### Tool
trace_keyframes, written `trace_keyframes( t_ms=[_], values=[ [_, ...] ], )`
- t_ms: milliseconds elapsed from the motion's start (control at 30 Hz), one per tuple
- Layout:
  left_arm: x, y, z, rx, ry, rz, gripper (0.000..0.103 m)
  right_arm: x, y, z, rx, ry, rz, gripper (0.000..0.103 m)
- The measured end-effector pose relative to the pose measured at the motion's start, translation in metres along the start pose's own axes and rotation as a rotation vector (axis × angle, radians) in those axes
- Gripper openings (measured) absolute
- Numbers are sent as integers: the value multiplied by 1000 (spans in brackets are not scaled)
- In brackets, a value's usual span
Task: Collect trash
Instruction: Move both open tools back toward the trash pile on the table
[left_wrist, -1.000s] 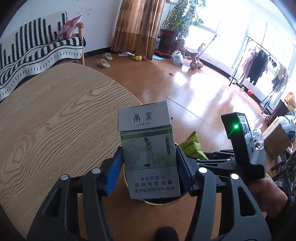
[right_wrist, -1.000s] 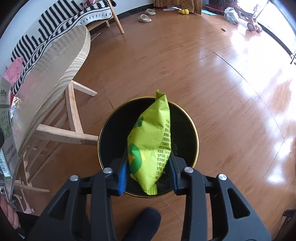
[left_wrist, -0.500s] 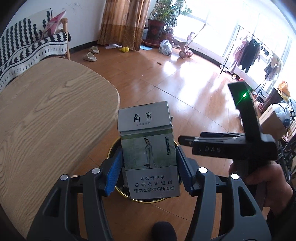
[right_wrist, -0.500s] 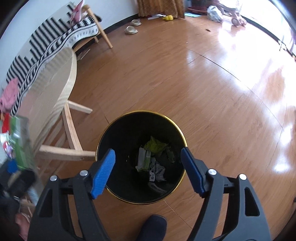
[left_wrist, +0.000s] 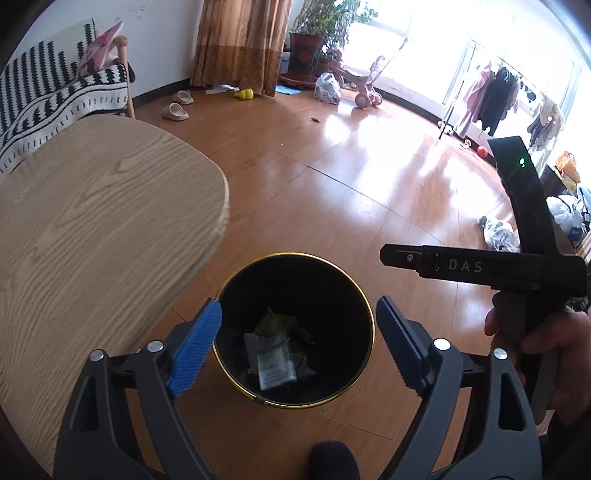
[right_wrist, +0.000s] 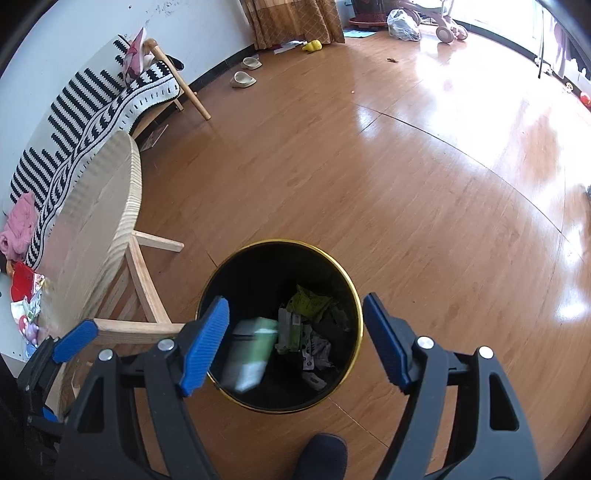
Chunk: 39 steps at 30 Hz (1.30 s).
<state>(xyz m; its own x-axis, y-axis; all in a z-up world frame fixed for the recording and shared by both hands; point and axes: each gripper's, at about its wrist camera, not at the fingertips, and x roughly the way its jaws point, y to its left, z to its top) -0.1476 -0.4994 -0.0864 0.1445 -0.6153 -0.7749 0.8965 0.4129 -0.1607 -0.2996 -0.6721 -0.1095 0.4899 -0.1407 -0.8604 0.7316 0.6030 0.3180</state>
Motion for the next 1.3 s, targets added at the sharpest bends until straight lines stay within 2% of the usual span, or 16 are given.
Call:
trace_keyframes(
  t_ms=[100,167,233,333,467,567,733,867,1033,1300],
  values=[
    [-16,17,0,-23,-25,11,91,-3,14,1,-10,-7,12,74],
    [-33,31,-1,-47,-45,23,92,-9,31,3,-24,-24,29,75],
    [-52,47,-3,-73,-66,41,94,-14,53,5,-41,-43,55,77],
    [-86,85,-10,-125,-109,101,95,-21,107,5,-94,-72,121,80],
    [-138,152,-27,-220,-158,219,95,-23,190,-3,-209,-70,205,80],
    [-175,207,-48,-318,-178,307,95,-23,267,-17,-325,-52,282,80],
    [-239,309,-99,-525,-196,479,95,-14,385,-59,-510,2,399,80],
    [-283,381,-148,-659,-181,647,95,-4,455,-96,-622,42,436,79],
    [-294,438,-183,-776,-159,639,95,17,507,-133,-722,89,453,78],
    [-268,452,-185,-734,-103,624,94,38,537,-153,-762,124,452,78]
  ],
)
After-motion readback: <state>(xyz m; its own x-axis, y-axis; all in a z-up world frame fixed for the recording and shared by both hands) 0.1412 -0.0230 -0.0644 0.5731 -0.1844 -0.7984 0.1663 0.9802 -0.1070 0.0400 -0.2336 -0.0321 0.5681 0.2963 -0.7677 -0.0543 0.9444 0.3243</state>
